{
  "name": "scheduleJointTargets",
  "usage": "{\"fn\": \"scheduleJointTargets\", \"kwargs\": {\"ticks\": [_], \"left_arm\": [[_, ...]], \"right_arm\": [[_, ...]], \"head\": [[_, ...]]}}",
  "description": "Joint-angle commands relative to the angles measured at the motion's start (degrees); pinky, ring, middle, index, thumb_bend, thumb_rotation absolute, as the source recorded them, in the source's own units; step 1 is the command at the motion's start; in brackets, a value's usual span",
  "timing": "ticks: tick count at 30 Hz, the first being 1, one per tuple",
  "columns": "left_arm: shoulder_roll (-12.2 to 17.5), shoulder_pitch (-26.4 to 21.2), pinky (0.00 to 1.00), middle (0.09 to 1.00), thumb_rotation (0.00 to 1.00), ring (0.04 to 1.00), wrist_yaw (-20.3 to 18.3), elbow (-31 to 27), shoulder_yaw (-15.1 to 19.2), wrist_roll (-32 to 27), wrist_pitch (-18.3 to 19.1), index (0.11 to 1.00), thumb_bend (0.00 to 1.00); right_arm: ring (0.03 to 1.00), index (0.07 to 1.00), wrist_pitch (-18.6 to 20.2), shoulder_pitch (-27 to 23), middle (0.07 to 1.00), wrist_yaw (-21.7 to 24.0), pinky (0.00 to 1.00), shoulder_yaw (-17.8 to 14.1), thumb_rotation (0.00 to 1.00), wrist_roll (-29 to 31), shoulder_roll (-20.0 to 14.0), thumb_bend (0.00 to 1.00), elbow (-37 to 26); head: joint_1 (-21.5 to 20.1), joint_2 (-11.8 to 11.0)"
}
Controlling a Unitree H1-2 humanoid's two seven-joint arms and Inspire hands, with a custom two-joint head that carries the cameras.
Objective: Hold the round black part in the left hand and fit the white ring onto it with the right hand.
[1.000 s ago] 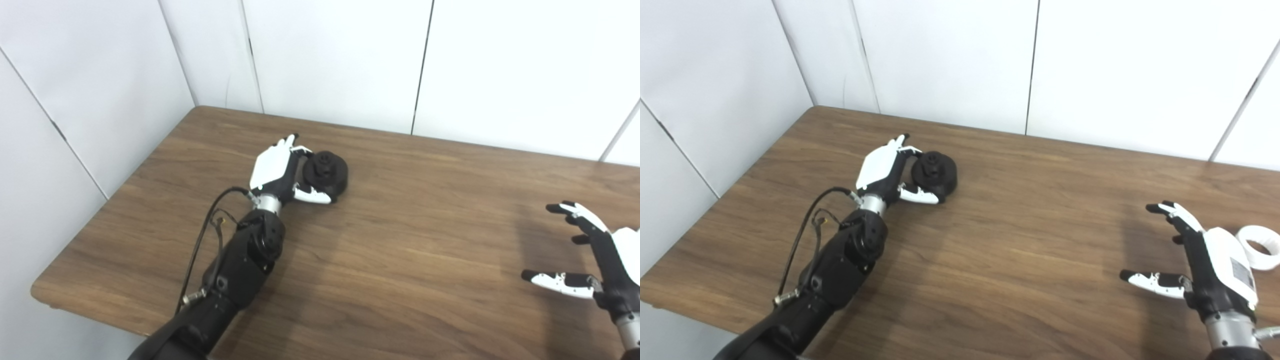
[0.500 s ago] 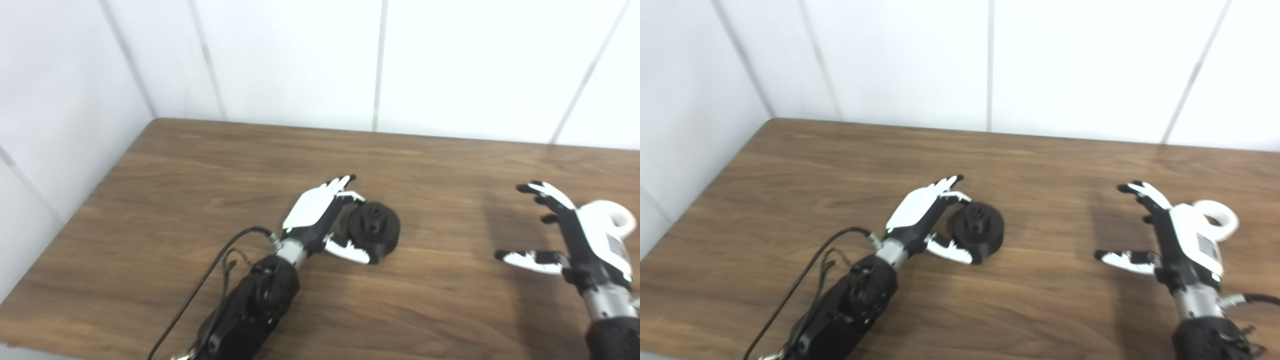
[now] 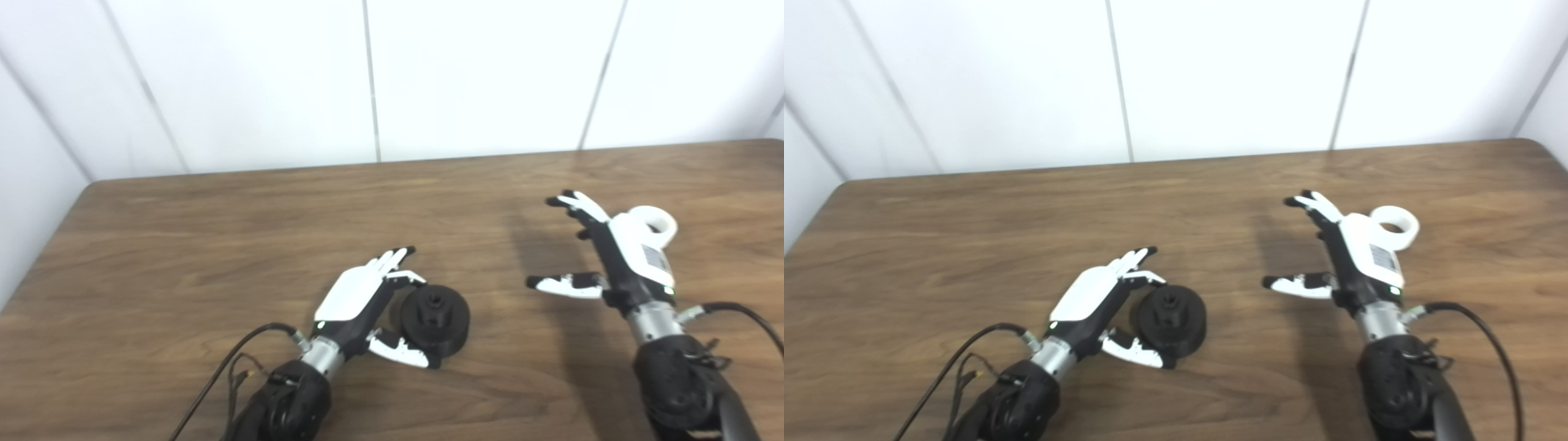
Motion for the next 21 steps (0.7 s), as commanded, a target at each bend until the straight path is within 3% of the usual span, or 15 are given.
{"fn": "scheduleJointTargets", "kwargs": {"ticks": [1, 2, 4, 8, 15, 21], "left_arm": [[1.0, -0.03, 1.0, 1.0, 0.32, 1.0, -1.63, -0.62, 0.17, 0.78, -0.8, 0.625, 1.0], [1.38, 0.03, 1.0, 1.0, 0.32, 1.0, -1.63, -0.62, 0.68, 0.68, -1.07, 0.628, 0.99], [2.18, 0.23, 1.0, 1.0, 0.31, 1.0, -1.65, -0.73, 1.91, 0.07, -1.68, 0.633, 0.98], [3.76, 0.32, 1.0, 1.0, 0.3, 1.0, -2.43, -0.08, 3.76, -1.53, -3.75, 0.642, 0.97], [4.31, 0.07, 1.0, 1.0, 0.33, 1.0, -3.02, 2.23, 5.62, -3.46, -6.91, 0.647, 0.97], [4.07, -0.39, 1.0, 1.0, 0.34, 1.0, -3.63, 3.1, 6.62, -3.55, -7.52, 0.646, 0.96]], "right_arm": [[0.837, 0.834, 0.3, -1.39, 0.917, -0.45, 0.69, -0.13, 0.21, -1.12, 0.4, 0.74, -2.52], [0.834, 0.832, 0.3, -1.41, 0.915, -0.74, 0.69, 0.01, 0.22, -1.32, 0.77, 0.75, -2.4], [0.847, 0.836, 1.15, -1.45, 0.919, -0.62, 0.71, 0.47, 0.24, -2.31, 1.46, 0.74, -2.47], [0.848, 0.841, 1.65, -1.7, 0.921, -1.34, 0.74, 0.73, 0.24, -4.61, 1.88, 0.74, -2.25], [0.859, 0.843, 1.89, -1.63, 0.92, -2.26, 0.74, -3.0, 0.23, -6.02, -0.34, 0.73, -2.49], [0.855, 0.834, 2.23, -1.79, 0.917, -2.12, 0.76, -6.71, 0.22, -6.73, -3.51, 0.74, -3.08]], "head": [[-0.02, 0.0], [-5.94, -0.62], [-10.57, -1.42], [-15.33, -2.5], [-16.8, -3.42], [-17.61, -3.77]]}}
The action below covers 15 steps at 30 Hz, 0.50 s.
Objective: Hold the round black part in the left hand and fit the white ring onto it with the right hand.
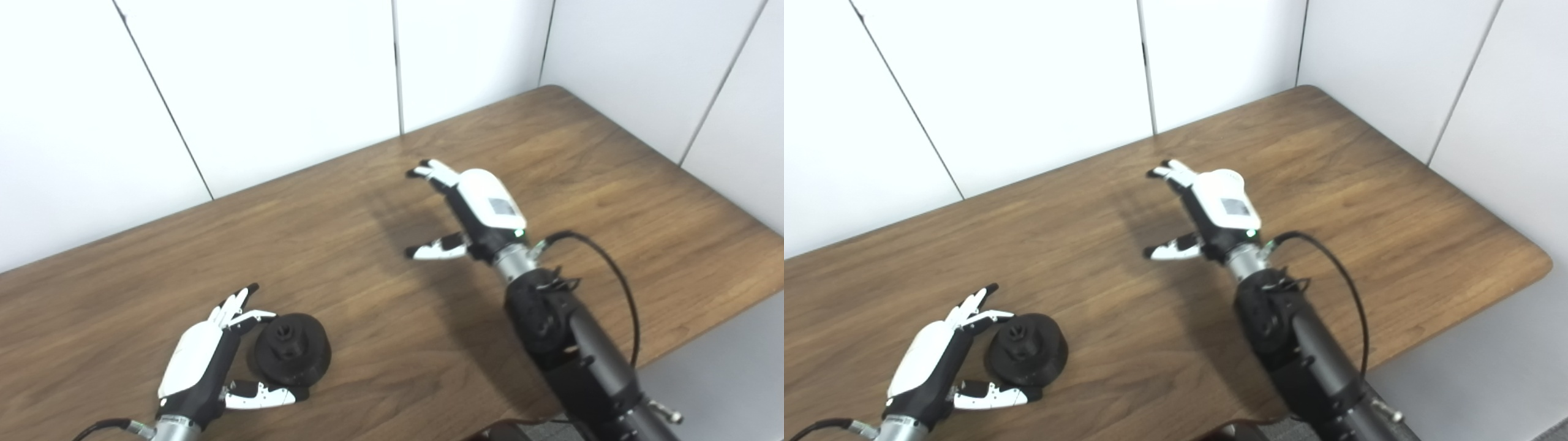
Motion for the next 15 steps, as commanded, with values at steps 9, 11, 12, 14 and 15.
{"fn": "scheduleJointTargets", "kwargs": {"ticks": [9, 11, 12, 14, 15], "left_arm": [[0.94, -1.47, 1.0, 1.0, 0.29, 1.0, -0.09, 1.98, 2.02, -0.43, -2.01, 0.641, 0.97], [0.97, -1.54, 1.0, 1.0, 0.3, 1.0, -0.22, 2.01, 2.19, -0.41, -2.01, 0.642, 0.97], [0.97, -1.56, 1.0, 1.0, 0.3, 1.0, -0.3, 1.98, 2.26, -0.45, -1.95, 0.643, 0.97], [0.98, -1.64, 1.0, 1.0, 0.3, 1.0, -0.36, 2.03, 2.38, -0.54, -1.94, 0.643, 0.97], [0.98, -1.66, 1.0, 1.0, 0.3, 1.0, -0.43, 2.07, 2.46, -0.6, -1.87, 0.643, 0.97]], "right_arm": [[0.863, 0.822, 2.26, -5.45, 0.917, -0.62, 0.74, -3.73, 0.31, -4.04, -6.62, 0.79, 0.25], [0.877, 0.831, 3.53, -6.49, 0.931, 0.6, 0.75, -3.8, 0.34, -4.71, -7.73, 0.79, 0.76], [0.889, 0.837, 4.28, -7.02, 0.941, 1.26, 0.76, -3.86, 0.35, -4.91, -8.16, 0.8, 0.95], [0.903, 0.842, 5.58, -8.4, 0.952, 2.3, 0.78, -3.89, 0.37, -5.43, -8.92, 0.81, 1.71], [0.909, 0.841, 6.21, -9.28, 0.954, 2.95, 0.78, -3.79, 0.36, -5.75, -9.36, 0.83, 2.38]], "head": [[-0.52, -0.61], [-0.38, -0.75], [-0.38, -0.75], [-0.17, -0.9], [-0.15, -0.91]]}}
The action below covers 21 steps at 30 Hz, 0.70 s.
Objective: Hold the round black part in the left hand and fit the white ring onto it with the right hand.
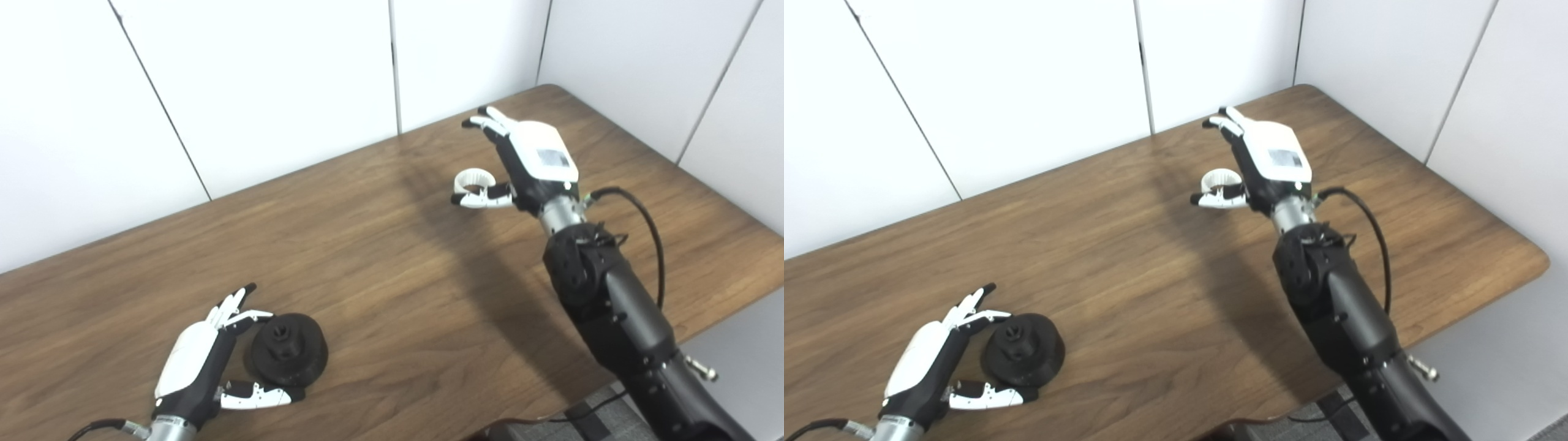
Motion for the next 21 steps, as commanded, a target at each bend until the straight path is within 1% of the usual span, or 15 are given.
{"fn": "scheduleJointTargets", "kwargs": {"ticks": [1, 5, 10, 13, 16, 18, 20, 21], "left_arm": [[1.17, -1.45, 1.0, 1.0, 0.3, 1.0, -0.15, 0.4, 1.02, 0.87, 0.4, 0.644, 0.97], [1.1, -1.38, 1.0, 1.0, 0.31, 1.0, -0.52, 0.07, 1.25, 0.94, 0.8, 0.646, 0.97], [0.89, -1.16, 1.0, 1.0, 0.3, 1.0, -0.53, -0.19, 1.35, 1.17, 0.8, 0.644, 0.97], [0.8, -0.96, 1.0, 1.0, 0.31, 1.0, -0.35, -0.27, 1.42, 1.34, 0.78, 0.643, 0.97], [0.81, -0.91, 1.0, 1.0, 0.32, 1.0, -0.37, -0.31, 1.47, 1.49, 0.93, 0.644, 0.97], [0.84, -0.85, 1.0, 1.0, 0.32, 1.0, -0.44, -0.58, 1.59, 1.41, 1.02, 0.643, 0.97], [0.85, -0.83, 1.0, 1.0, 0.32, 1.0, -0.51, -0.68, 1.7, 1.35, 1.05, 0.643, 0.97], [0.86, -0.84, 1.0, 1.0, 0.31, 1.0, -0.5, -0.68, 1.73, 1.36, 1.0, 0.642, 0.98]], "right_arm": [[0.919, 0.846, 1.74, -3.75, 0.961, 1.06, 0.79, -0.46, 0.36, -1.26, -2.26, 0.84, 0.04], [0.949, 0.873, 4.53, -6.73, 0.991, 5.46, 0.84, 0.96, 0.47, -2.94, -4.69, 0.87, 2.48], [0.958, 0.883, 5.51, -10.29, 0.999, 7.78, 0.84, 3.4, 0.55, -3.19, -6.62, 0.93, 7.96], [0.972, 0.893, 6.46, -12.28, 1.0, 9.79, 0.86, 5.03, 0.59, -3.26, -7.31, 0.95, 11.18], [0.958, 0.885, 6.87, -13.42, 0.994, 10.84, 0.83, 6.27, 0.65, -3.0, -7.69, 0.99, 13.81], [0.974, 0.899, 7.31, -13.93, 0.999, 11.89, 0.86, 6.93, 0.68, -2.56, -7.68, 1.0, 15.66], [0.985, 0.907, 7.64, -14.08, 1.0, 12.98, 0.88, 7.39, 0.69, -2.24, -7.63, 1.0, 16.6], [0.991, 0.914, 7.66, -14.04, 1.0, 13.52, 0.89, 7.8, 0.73, -2.1, -7.76, 1.0, 17.05]], "head": [[0.04, 0.0], [0.4, -0.07], [0.73, -0.17], [1.0, -0.11], [1.12, -0.11], [1.15, -0.04], [1.31, 0.0], [1.4, 0.04]]}}
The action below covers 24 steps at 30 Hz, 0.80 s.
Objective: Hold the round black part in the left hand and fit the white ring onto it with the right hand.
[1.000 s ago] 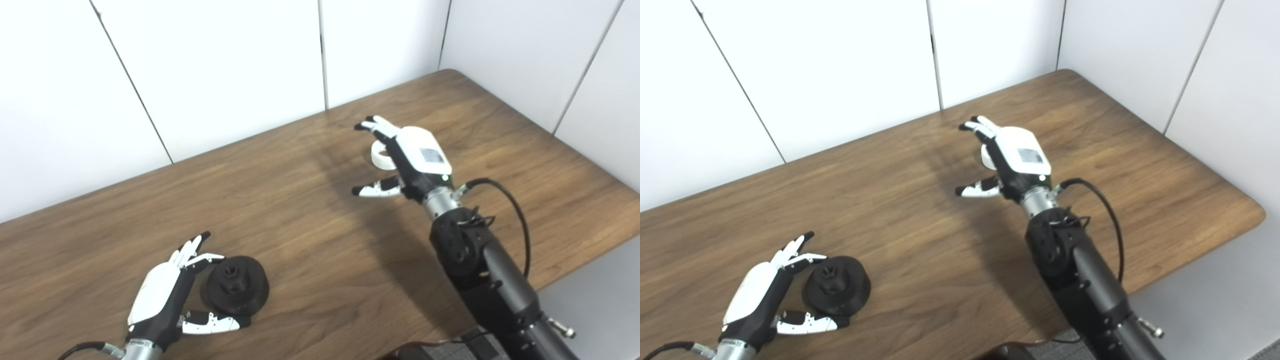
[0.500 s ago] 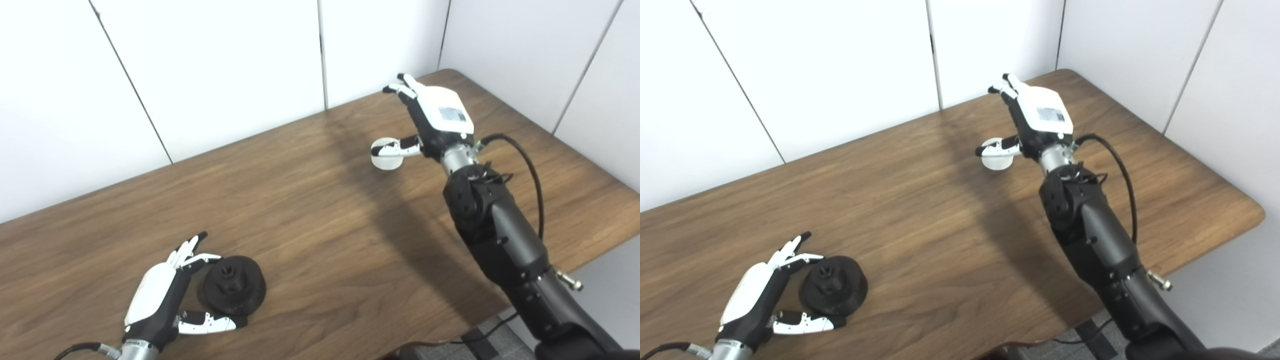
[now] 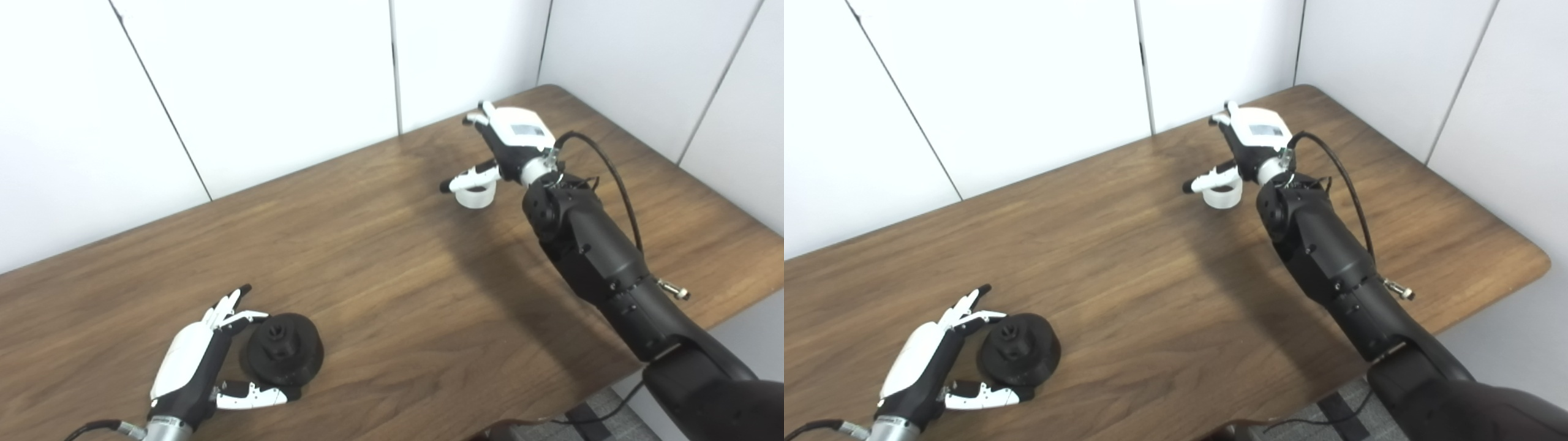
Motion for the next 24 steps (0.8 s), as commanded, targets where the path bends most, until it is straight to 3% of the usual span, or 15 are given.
{"fn": "scheduleJointTargets", "kwargs": {"ticks": [1, 7, 15, 21, 24], "left_arm": [[1.0, -0.88, 1.0, 1.0, 0.31, 1.0, 0.11, -0.71, 0.72, 1.35, 0.67, 0.642, 0.98], [0.96, -0.63, 1.0, 1.0, 0.31, 1.0, -0.3, -1.51, 0.9, 1.52, 1.3, 0.642, 0.98], [1.29, -0.24, 1.0, 1.0, 0.29, 1.0, -0.36, -1.78, 1.71, 1.07, 0.94, 0.64, 0.97], [1.53, 0.03, 1.0, 1.0, 0.29, 1.0, -1.1, -2.19, 2.2, 0.66, 1.21, 0.64, 0.97], [1.58, 0.13, 1.0, 1.0, 0.3, 1.0, -1.29, -2.19, 2.35, 0.36, 1.07, 0.642, 0.97]], "right_arm": [[0.993, 0.916, 0.4, -2.93, 1.0, 0.54, 0.9, 0.45, 0.74, 0.02, -2.35, 1.0, -0.38], [0.99, 0.906, -0.13, -2.48, 1.0, 1.33, 0.88, 2.35, 0.79, 1.35, -2.74, 1.0, 1.81], [0.99, 0.891, 0.78, -1.12, 1.0, 1.41, 0.88, 3.44, 0.78, 0.82, -2.52, 1.0, 3.07], [1.0, 0.878, 0.77, 0.01, 1.0, 1.69, 0.96, 2.58, 0.69, 1.94, -3.11, 1.0, 3.84], [0.998, 0.855, 0.77, 0.5, 1.0, 1.72, 0.93, 2.7, 0.64, 1.83, -3.67, 1.0, 4.05]], "head": [[0.0, 0.04], [0.47, 0.35], [-0.2, 0.63], [-0.38, 0.9], [-0.43, 0.93]]}}
